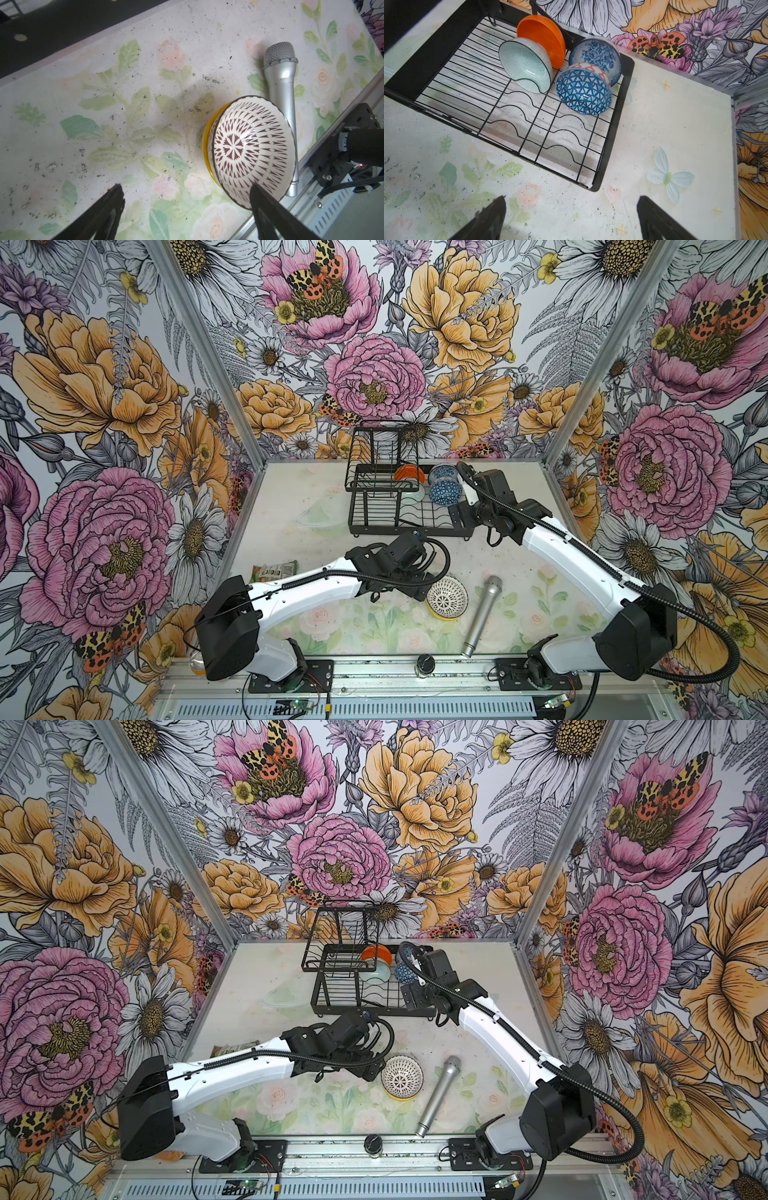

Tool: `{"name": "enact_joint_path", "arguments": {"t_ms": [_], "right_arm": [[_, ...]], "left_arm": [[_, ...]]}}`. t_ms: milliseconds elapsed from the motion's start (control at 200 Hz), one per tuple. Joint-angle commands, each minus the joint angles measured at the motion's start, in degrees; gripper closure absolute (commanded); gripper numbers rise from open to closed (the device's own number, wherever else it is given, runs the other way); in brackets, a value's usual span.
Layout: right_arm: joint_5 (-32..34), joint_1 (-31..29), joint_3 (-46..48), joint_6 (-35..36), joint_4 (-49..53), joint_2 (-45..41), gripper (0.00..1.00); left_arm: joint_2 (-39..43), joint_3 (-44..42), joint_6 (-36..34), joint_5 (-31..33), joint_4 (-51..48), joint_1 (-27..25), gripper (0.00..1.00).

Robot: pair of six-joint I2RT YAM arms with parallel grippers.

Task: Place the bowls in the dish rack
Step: 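Withdraw the right gripper from the rack while the left gripper moves to the yellow-and-white bowl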

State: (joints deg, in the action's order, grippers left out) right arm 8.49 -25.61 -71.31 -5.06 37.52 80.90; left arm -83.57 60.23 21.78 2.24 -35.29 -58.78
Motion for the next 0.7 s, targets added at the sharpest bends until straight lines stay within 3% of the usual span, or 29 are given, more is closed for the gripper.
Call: {"name": "enact_joint_path", "arguments": {"t_ms": [0, 215, 425, 696], "right_arm": [[1.1, 0.5, -1.5, -0.1, -0.1, 1.7, 0.01], [0.2, 0.8, -1.7, 0.1, -1.4, 2.9, 0.01], [-0.3, 1.5, -1.2, 1.1, -1.5, 2.6, 0.0], [-0.7, 1.9, -0.4, 1.4, -1.7, 2.2, 0.01]], "left_arm": [[-2.3, 2.7, 3.1, 2.5, 0.8, -1.6, 0.07], [-7.1, 5.6, 4.4, 2.1, 0.7, -3.4, 0.15], [-11.1, 7.7, 4.7, 3.9, -1.4, -3.8, 0.31], [-14.2, 10.2, 3.7, 5.4, -3.3, -4.4, 0.43]]}}
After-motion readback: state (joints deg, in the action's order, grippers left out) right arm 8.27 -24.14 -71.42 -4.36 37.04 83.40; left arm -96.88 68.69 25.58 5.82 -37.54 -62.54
